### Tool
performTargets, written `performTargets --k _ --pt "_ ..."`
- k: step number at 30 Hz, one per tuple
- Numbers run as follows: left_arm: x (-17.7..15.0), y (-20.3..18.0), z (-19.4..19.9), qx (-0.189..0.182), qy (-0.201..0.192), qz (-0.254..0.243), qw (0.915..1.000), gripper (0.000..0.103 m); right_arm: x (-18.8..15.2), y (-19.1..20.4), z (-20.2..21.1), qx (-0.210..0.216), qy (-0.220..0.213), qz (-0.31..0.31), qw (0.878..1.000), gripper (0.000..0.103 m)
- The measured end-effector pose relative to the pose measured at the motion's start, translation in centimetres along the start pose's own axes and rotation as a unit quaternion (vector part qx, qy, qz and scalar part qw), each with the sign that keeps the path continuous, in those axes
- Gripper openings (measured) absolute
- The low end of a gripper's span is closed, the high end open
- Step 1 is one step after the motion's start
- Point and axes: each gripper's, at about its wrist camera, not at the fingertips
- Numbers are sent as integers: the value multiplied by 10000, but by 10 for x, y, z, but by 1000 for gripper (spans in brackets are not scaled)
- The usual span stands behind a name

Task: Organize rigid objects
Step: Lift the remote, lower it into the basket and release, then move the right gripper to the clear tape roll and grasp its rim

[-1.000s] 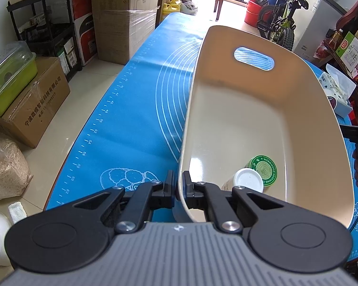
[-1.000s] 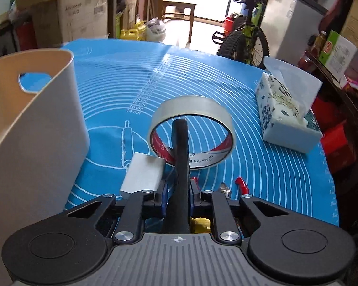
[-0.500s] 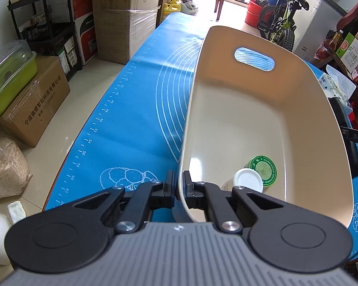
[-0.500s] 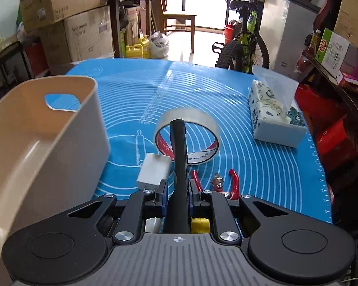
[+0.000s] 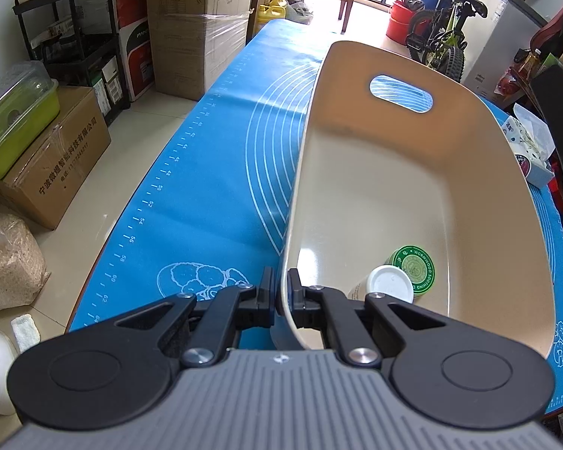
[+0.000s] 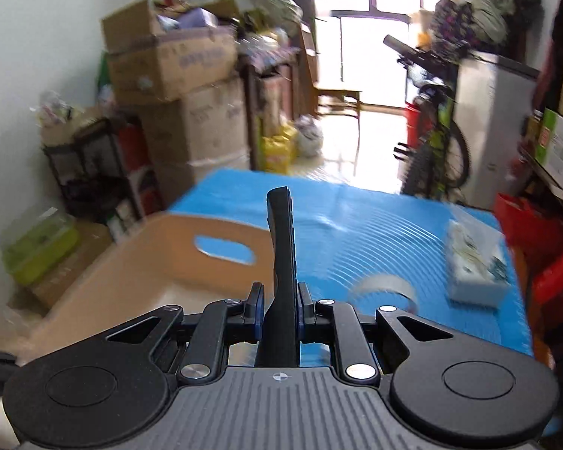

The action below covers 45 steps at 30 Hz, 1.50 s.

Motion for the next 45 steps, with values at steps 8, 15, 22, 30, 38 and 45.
performTargets --k 8,15,22,30,38,45 --pt "0 0 0 -2 1 0 10000 8 1 62 -18 566 212 111 9981 26" --pt "0 0 0 -12 2 -1 10000 8 -28 87 -47 473 771 176 9957 26" --pt "0 -1 0 -14 1 3 10000 8 -51 93 -76 147 1339 198 9907 26" --pt "0 -2 0 -16 5 10 10000 8 -59 101 -97 19 1959 325 9801 27" --pt "1 -2 1 -17 1 19 10000 8 -53 94 -89 127 1775 158 9839 45" --pt "1 -2 1 -18 -2 24 10000 8 -28 61 -54 227 1060 -121 9940 59"
Point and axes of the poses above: each gripper's, at about its wrist camera, not at the fingertips, and z roughly against the way its jaws point, y to its left, x to its top, and after that the axes turned 6 degrees about -x, right-handed
